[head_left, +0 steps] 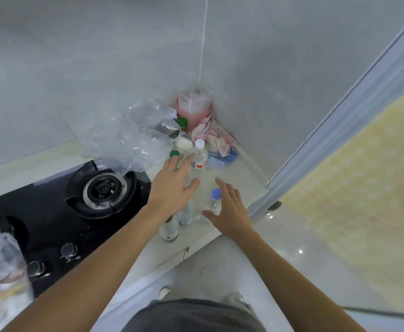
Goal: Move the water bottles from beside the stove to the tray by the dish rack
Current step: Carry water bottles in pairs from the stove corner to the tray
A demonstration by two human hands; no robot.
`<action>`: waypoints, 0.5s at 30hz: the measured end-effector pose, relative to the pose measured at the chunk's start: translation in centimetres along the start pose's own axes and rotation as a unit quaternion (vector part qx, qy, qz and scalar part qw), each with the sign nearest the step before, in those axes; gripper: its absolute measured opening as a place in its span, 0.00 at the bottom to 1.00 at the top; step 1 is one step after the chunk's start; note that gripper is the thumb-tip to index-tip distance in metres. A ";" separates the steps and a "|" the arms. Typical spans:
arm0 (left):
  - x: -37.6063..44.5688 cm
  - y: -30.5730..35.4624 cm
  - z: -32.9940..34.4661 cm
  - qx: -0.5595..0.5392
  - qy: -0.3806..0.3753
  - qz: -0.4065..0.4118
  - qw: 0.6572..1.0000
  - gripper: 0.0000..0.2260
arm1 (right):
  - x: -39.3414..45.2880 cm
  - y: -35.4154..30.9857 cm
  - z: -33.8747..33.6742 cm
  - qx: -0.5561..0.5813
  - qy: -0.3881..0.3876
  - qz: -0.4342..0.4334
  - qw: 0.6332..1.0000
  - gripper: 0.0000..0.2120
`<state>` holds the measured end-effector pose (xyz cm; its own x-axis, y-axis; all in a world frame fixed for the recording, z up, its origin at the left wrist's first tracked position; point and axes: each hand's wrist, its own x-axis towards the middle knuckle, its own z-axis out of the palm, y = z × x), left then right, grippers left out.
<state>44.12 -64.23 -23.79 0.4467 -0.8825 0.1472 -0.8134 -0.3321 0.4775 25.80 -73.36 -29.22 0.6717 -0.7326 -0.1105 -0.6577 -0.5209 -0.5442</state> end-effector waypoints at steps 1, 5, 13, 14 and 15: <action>1.5 0.1 0.4 0.004 0.003 0.000 1.000 0.29 | 0.7 0.3 0.3 0.011 -0.010 -0.003 1.000 0.50; 7.1 1.0 2.4 0.017 -0.001 -0.018 1.000 0.30 | 2.8 2.0 1.4 0.059 -0.038 -0.002 0.998 0.45; 14.1 1.4 7.2 -0.044 -0.068 -0.165 0.983 0.39 | 5.2 6.6 2.9 0.132 -0.127 -0.020 0.983 0.36; 14.5 1.5 7.7 -0.054 -0.074 -0.190 0.978 0.41 | 5.7 7.1 2.7 0.129 -0.136 -0.031 0.982 0.33; 14.8 1.6 8.2 -0.064 -0.075 -0.213 0.972 0.41 | 6.4 7.5 2.2 0.125 -0.144 -0.043 0.981 0.31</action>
<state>46.40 -80.57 -27.91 0.6656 -0.7160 -0.2106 -0.5091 -0.6420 0.5733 25.91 -80.95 -35.83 0.8126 -0.5186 -0.2661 -0.5148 -0.4243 -0.7450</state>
